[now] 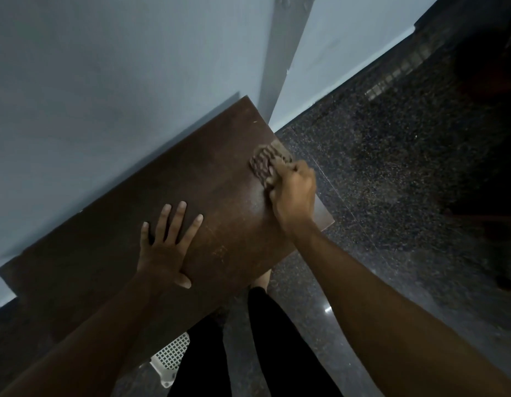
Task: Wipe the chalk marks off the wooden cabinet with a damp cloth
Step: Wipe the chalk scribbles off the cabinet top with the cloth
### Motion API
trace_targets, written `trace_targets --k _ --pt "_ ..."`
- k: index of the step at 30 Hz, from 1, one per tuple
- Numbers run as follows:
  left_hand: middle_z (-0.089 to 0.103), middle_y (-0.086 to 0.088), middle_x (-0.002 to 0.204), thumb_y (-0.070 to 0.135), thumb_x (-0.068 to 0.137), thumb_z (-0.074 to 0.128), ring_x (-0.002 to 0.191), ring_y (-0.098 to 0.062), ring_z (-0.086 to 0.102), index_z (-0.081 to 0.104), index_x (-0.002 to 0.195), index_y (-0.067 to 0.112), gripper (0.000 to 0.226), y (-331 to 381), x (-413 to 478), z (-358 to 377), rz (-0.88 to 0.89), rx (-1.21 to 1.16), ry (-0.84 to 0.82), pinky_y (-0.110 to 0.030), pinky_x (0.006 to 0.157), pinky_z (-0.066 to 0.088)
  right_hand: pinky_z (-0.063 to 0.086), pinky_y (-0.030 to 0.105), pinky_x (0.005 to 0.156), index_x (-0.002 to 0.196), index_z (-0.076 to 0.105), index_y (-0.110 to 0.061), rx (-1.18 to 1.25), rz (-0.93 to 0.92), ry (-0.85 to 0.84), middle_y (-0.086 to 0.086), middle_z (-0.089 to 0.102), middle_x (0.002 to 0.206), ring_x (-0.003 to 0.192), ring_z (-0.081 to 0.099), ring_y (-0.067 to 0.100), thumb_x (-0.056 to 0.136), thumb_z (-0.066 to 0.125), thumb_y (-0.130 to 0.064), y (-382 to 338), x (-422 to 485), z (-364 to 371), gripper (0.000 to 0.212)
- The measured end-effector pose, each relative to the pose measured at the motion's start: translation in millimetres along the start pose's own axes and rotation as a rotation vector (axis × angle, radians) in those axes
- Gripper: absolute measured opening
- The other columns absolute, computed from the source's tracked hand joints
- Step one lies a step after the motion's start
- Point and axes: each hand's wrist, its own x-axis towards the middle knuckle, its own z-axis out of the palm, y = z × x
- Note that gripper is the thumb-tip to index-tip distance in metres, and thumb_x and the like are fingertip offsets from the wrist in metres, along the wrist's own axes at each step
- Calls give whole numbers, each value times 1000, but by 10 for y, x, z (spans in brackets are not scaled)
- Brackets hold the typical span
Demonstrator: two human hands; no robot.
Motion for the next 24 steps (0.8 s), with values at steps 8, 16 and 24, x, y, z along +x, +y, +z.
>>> trace_targets --k 8,16,24 --pt "-66 -7 136 71 58 83 116 -30 -66 -59 128 36 162 22 -23 -83 -41 24 -73 -67 118 1 48 30 85 112 69 -17 -36 168 110 12 69 102 99 60 30 87 65 -22 -352 843 31 26" --pt "-68 -8 134 70 61 82 113 -30 -68 -57 130 35 158 56 -38 -144 -38 32 -116 -67 118 0 49 31 64 91 69 -9 -33 162 -140 4 65 75 70 62 22 89 67 -16 199 237 -454 8" --pt "-64 -3 139 65 53 88 122 -28 -63 -59 125 40 166 29 -41 -76 -33 -9 -54 -69 117 0 47 25 67 105 74 -10 -125 287 -237 11 69 74 69 67 26 87 70 -13 983 -554 -670 19"
